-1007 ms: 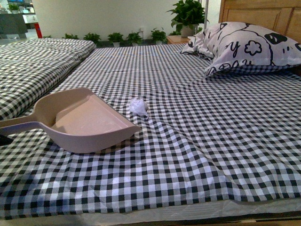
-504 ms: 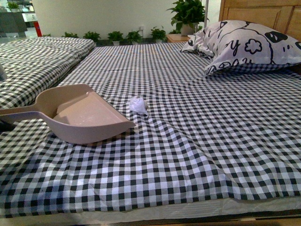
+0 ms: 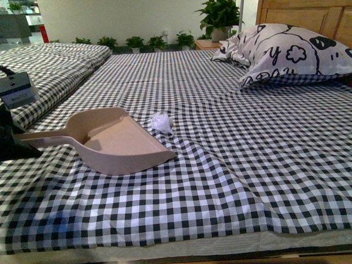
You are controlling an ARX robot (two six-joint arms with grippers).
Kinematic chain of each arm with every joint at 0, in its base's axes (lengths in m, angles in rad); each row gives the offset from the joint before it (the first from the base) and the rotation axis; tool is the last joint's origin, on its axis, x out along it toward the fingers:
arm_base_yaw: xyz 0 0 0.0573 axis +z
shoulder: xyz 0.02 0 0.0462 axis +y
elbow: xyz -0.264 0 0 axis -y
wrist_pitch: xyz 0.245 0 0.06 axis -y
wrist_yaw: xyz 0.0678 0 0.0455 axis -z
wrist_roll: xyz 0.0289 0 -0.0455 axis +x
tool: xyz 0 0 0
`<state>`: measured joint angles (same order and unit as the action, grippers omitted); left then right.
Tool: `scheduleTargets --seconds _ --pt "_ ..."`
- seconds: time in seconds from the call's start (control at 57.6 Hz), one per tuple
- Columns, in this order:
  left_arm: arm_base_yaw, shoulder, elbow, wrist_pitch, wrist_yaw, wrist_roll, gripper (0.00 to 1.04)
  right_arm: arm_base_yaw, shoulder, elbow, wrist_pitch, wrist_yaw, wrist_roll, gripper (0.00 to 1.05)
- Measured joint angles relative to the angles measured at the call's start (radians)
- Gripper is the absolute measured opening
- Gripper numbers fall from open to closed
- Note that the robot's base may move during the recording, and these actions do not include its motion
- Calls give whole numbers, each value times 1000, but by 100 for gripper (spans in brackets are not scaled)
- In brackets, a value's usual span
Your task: Clean up trash
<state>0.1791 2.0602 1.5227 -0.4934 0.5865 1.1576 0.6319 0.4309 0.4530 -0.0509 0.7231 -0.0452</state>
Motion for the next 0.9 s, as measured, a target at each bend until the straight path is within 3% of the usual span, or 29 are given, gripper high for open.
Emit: scheduleTargets --seconds 0.33,0.729,0.781,0.851,0.903 --pt "-3 24 82 -126 -49 21 27 0 0 0 0 0 0 21" --pt "-3 26 86 -130 -56 27 27 0 0 0 0 0 0 21" --pt "-3 26 86 -130 -56 27 27 -25 28 40 -109 -58 53 21" --pt "-3 27 86 -130 -57 27 27 -103 116 119 -275 -224 113 21" --pt "-3 27 86 -130 -58 27 27 -163 190 143 -292 -313 133 21"
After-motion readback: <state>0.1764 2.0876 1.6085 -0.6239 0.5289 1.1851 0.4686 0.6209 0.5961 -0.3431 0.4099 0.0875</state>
